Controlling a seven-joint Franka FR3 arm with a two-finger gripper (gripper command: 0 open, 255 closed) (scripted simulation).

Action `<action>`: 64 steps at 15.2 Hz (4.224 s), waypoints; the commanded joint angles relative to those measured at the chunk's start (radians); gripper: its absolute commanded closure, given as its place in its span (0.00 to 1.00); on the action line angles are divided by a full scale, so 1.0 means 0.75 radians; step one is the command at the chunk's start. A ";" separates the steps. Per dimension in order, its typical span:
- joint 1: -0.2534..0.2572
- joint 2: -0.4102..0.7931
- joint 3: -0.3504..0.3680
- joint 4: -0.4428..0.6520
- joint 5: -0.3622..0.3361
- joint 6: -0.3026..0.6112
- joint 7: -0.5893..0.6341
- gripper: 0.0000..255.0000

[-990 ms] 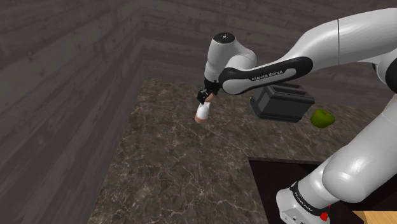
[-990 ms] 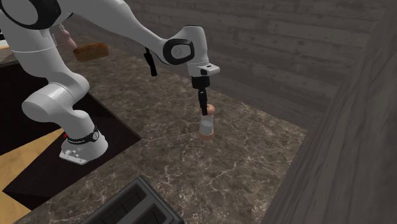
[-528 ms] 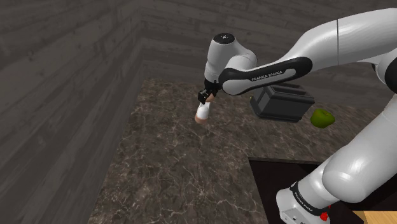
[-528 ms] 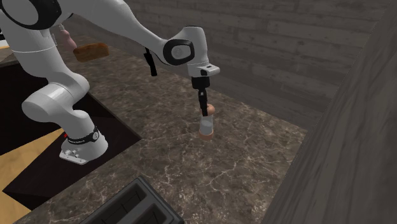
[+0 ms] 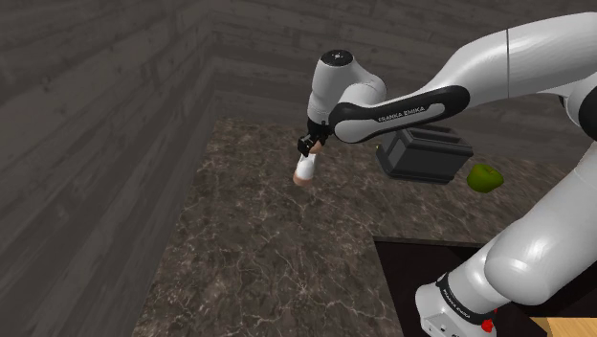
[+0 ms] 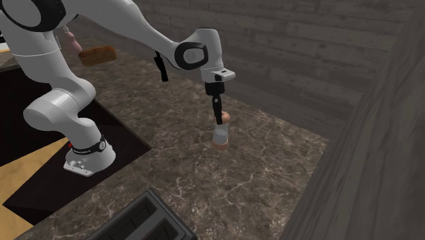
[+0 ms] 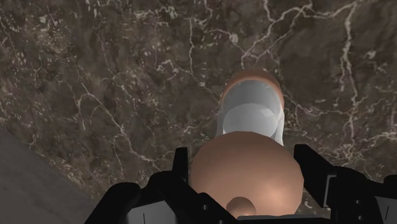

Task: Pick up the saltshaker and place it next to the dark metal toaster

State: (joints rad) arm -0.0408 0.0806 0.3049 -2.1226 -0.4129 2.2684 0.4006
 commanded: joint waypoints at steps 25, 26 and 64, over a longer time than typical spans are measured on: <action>0.003 -0.147 0.010 0.261 0.140 -0.373 -0.175 1.00; 0.003 -0.150 0.010 0.276 0.143 -0.389 -0.181 1.00; -0.093 -0.518 -0.167 0.351 0.272 -0.732 -0.586 1.00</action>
State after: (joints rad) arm -0.1052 -0.2763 0.1949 -1.8280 -0.2145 1.7137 -0.0164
